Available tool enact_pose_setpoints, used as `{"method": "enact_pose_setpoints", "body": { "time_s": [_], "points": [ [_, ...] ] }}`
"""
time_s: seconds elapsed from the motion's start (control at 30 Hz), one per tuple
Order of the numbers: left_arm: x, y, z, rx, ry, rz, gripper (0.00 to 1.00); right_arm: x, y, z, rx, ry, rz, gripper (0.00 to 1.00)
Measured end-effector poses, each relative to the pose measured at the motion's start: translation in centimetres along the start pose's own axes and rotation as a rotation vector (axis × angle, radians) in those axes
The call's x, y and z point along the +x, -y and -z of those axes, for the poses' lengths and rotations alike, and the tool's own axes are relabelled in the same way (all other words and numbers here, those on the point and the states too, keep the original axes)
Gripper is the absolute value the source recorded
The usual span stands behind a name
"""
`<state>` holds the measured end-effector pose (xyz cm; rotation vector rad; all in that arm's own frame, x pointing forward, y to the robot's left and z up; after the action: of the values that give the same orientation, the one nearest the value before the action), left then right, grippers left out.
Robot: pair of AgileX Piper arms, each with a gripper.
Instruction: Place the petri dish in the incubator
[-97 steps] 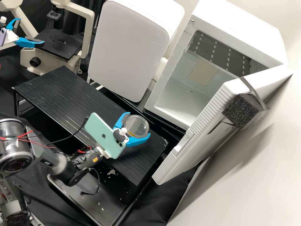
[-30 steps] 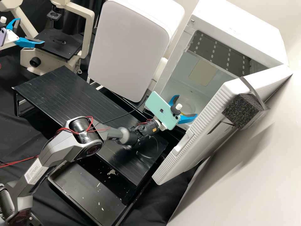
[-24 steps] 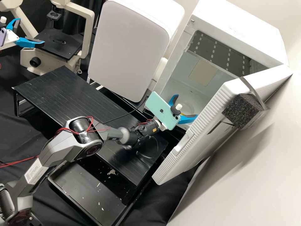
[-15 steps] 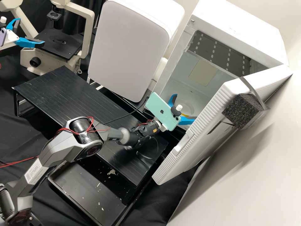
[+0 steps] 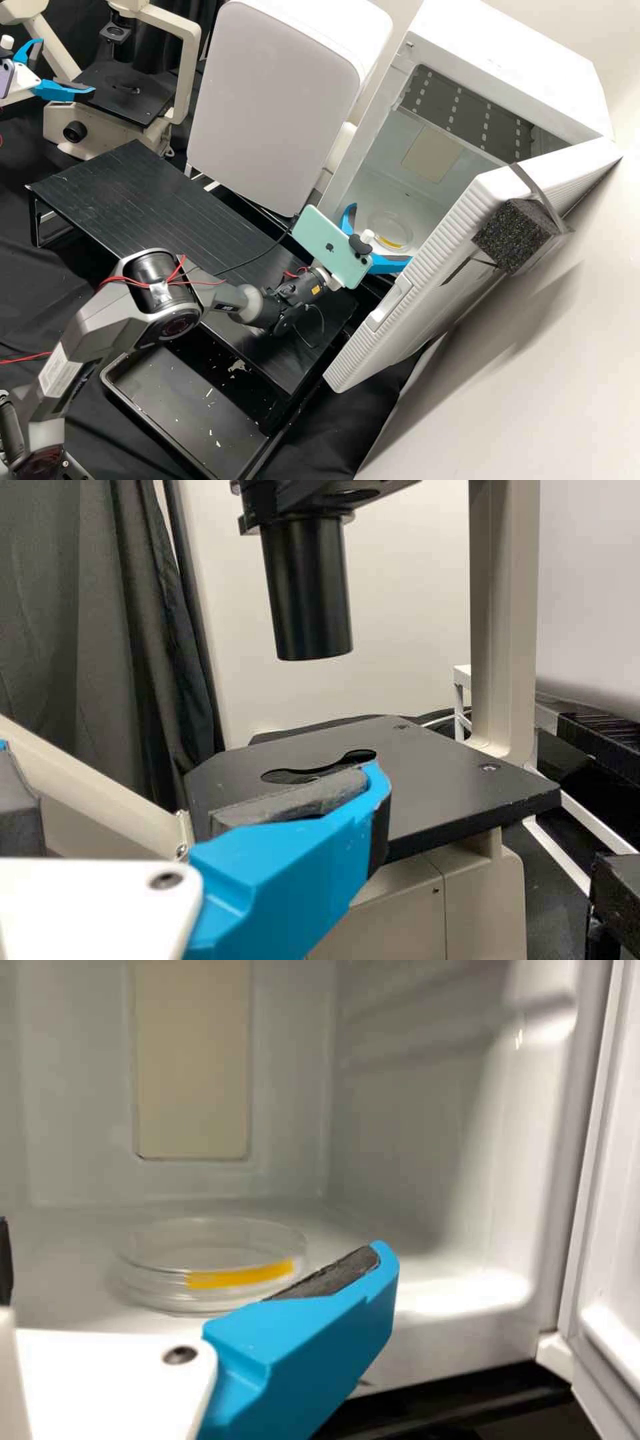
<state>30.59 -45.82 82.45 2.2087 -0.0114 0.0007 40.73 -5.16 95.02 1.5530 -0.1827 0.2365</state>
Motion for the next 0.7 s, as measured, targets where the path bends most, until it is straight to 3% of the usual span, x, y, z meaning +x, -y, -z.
{"method": "enact_pose_setpoints", "body": {
  "time_s": [0.1, 0.27, 0.53, 0.7],
  "points": [
    [0.0, 0.0, 0.0, 0.000, 0.000, 0.000, 1.00, -1.3, -0.9, 0.4, 0.010, -0.048, -0.024, 1.00],
    [0.0, 0.0, 0.0, 0.000, 0.000, 0.000, 1.00, -5.4, -2.8, 0.3, 0.061, -0.090, -0.097, 1.00],
    [0.0, 0.0, 0.0, 0.000, 0.000, 0.000, 1.00, -14.8, -2.7, 2.7, 0.091, 0.009, -0.098, 1.00],
    [0.0, 0.0, 0.0, 0.000, 0.000, 0.000, 1.00, -19.6, -1.7, 4.6, 0.112, 0.017, -0.089, 1.00]
  ]
}}
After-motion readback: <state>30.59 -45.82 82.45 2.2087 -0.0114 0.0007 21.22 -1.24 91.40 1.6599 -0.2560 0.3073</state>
